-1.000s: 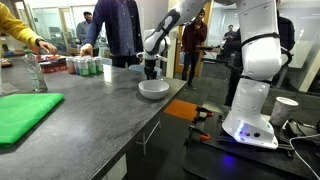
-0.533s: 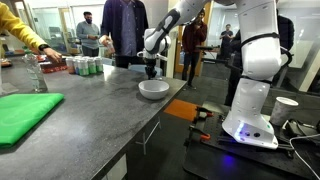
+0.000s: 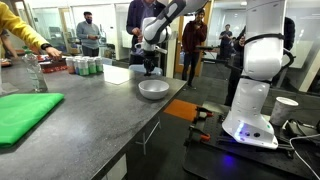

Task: Pick the marker and put it in the bowl

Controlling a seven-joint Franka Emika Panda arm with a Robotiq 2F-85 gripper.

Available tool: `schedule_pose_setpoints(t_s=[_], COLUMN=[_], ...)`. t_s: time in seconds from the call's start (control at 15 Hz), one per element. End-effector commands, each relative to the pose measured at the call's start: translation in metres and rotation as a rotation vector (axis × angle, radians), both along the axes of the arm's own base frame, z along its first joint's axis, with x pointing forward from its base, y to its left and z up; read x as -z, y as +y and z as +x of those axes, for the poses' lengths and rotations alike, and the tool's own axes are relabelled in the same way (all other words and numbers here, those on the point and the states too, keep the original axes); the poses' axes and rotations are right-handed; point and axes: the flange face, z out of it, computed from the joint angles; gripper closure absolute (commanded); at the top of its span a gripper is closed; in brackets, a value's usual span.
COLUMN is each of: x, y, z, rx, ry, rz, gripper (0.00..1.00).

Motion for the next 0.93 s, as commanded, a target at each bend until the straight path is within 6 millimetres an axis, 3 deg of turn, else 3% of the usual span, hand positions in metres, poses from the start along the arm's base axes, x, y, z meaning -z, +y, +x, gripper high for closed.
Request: schedule_pose_setpoints(t_s=[0.0, 0.27, 0.47, 0.87], x=[-0.026, -0.048, -0.052, -0.043], y=[0.029, 0.080, 0.117, 0.158], z=[-0.024, -0.046, -0.063, -0.089], rx=[0.009, -0.037, -0.098, -0.229], ry=[-0.001, -0.020, -0.003, 0.019], rz=[0.047, 0.088, 0.110, 0.184], gripper=[0.95, 0.95, 0.95, 0.95])
